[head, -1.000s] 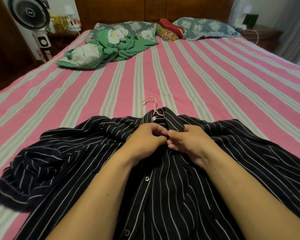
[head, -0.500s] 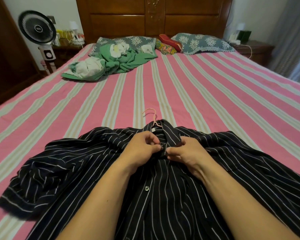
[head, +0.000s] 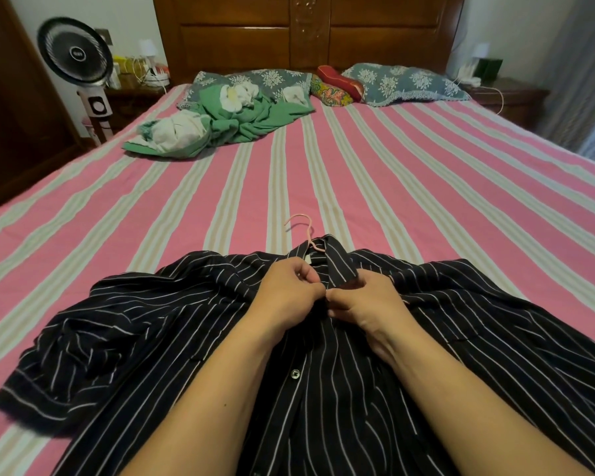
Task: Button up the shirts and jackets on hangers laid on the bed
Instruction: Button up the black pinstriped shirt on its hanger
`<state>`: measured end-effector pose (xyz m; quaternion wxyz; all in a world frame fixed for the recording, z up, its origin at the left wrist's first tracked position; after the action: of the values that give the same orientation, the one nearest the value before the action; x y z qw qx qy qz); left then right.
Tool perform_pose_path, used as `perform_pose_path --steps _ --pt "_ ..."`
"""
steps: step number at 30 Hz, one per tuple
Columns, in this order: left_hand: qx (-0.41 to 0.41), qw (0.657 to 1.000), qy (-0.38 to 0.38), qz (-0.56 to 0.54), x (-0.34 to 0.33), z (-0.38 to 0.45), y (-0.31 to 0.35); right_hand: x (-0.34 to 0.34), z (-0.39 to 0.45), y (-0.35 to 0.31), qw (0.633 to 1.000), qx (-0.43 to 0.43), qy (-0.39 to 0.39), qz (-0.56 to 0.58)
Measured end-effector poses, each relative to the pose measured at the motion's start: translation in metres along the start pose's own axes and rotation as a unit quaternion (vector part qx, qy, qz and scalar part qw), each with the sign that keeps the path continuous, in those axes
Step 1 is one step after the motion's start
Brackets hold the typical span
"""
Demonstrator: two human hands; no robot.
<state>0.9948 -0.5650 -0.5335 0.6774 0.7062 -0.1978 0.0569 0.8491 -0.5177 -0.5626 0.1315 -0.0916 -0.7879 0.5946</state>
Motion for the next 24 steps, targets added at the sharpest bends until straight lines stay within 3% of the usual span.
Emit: perform_pose_path --steps 8,24 --pt "0.054 0.992 -0.015 -0.116 0.010 0.003 -0.013 -0.002 -0.001 0.006 0.974 -0.101 -0.112 0.170" --pt "0.043 0.996 -0.018 -0.077 0.006 -0.001 -0.006 -0.001 -0.004 -0.001 0.987 -0.059 -0.097 0.117"
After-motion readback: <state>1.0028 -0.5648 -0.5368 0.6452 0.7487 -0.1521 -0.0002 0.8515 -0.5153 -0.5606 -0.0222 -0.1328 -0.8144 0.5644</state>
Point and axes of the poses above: each hand's wrist, its own z-axis towards the middle knuckle, its own x-axis out of the back of the hand, y = z × x, the point moved 10 cm from there along z, towards the middle knuckle, and after that the axes turned 4 degrees about -z, right-handed, at the moved point
